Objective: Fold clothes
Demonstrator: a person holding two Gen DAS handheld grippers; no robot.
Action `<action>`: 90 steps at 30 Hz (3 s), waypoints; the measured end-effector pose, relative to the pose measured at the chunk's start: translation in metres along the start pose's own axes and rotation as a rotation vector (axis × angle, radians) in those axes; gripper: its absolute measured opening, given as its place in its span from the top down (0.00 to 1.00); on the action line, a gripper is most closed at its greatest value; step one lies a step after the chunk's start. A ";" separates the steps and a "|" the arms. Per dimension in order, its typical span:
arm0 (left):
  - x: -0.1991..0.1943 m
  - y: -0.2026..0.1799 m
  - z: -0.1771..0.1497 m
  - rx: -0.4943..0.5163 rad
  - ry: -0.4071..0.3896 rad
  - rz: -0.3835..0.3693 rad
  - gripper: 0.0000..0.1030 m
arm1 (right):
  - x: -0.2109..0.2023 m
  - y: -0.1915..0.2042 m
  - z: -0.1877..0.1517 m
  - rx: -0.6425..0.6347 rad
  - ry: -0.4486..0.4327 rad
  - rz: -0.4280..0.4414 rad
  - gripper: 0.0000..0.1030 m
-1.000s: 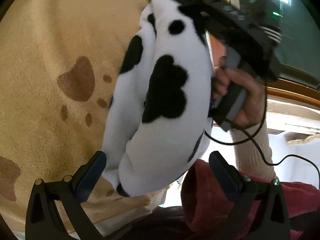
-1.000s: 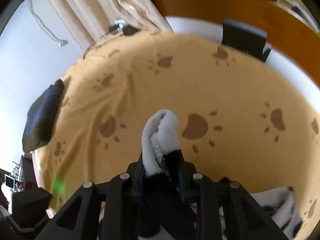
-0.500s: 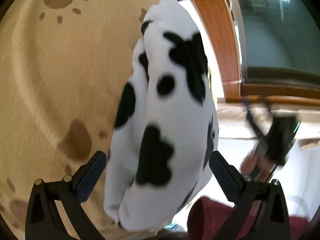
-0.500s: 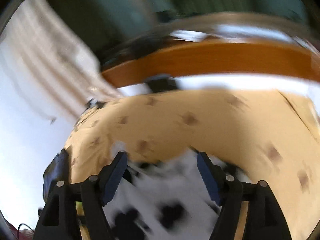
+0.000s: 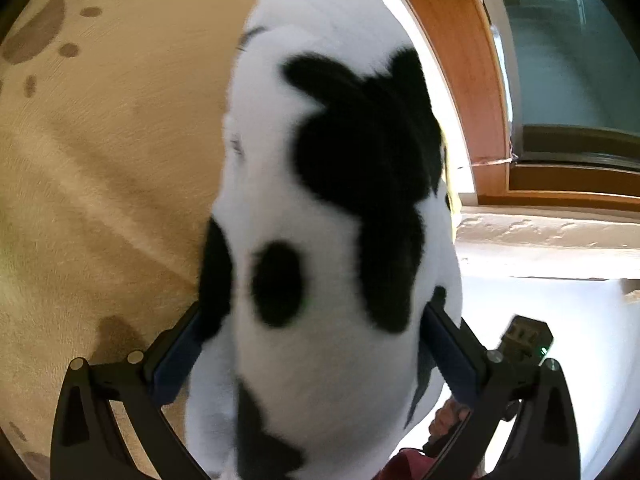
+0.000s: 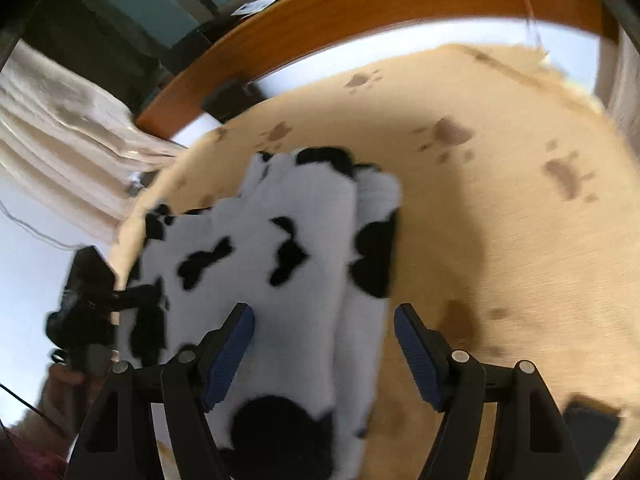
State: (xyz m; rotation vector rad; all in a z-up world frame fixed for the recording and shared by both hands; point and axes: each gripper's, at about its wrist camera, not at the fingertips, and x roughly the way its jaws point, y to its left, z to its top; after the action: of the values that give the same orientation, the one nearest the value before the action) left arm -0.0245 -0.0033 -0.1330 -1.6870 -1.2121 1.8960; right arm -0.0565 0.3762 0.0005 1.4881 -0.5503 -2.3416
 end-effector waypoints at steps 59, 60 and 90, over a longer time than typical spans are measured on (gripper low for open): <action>-0.001 -0.149 0.028 0.190 -0.054 -0.123 0.33 | -0.007 0.027 0.022 0.053 -0.025 0.452 0.46; -0.013 -0.152 0.024 0.193 -0.085 -0.114 0.33 | -0.008 0.037 0.023 0.030 -0.024 0.473 0.46; -0.404 0.097 -0.009 -0.171 -0.752 0.126 0.33 | 0.238 0.545 -0.079 -0.457 0.383 0.773 0.46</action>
State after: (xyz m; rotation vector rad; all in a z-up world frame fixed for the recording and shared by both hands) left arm 0.1104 -0.3478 0.0557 -1.1478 -1.5803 2.6985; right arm -0.0528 -0.2224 0.0417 1.1722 -0.3596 -1.4214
